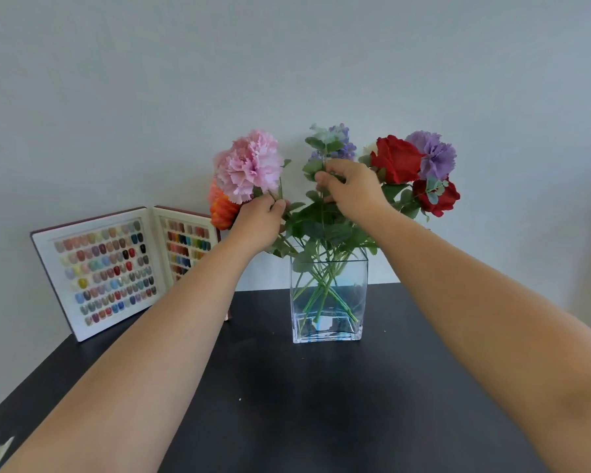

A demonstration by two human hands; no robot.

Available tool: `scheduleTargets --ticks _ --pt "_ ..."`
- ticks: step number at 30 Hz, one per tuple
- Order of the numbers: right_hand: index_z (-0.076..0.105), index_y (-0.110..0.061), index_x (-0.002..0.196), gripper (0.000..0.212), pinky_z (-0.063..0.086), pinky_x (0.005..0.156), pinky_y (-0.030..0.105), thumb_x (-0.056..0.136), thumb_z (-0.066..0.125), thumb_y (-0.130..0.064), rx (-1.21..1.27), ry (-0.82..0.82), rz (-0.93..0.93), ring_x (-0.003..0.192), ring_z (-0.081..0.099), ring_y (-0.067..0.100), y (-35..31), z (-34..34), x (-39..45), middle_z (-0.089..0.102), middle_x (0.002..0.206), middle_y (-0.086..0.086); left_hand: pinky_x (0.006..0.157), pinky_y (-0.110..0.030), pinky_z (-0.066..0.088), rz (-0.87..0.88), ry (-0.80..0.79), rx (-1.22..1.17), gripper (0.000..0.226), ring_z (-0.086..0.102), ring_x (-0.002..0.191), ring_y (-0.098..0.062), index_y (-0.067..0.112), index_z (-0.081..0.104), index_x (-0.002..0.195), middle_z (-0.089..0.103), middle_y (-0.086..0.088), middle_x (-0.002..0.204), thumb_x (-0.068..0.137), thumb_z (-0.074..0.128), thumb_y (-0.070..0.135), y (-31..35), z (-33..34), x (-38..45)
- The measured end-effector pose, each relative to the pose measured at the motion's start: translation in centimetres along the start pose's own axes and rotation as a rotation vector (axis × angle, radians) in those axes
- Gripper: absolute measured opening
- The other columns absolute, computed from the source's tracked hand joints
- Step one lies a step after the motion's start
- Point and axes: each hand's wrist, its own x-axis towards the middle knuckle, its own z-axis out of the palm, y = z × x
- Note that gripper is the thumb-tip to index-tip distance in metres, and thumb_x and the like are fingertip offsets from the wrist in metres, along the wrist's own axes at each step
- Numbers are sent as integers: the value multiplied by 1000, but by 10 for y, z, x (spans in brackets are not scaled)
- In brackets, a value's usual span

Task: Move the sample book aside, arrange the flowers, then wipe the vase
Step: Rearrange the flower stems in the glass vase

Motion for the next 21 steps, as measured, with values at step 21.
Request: scheduleTargets --ticks 21 --pt "74 -7 83 18 60 66 36 83 75 -25 -241 -227 173 61 69 25 16 13 -16 66 60 0 62 -28 55 19 90 127 34 69 69 -15 13 67 115 69 -5 83 101 48 37 -1 -6 2"
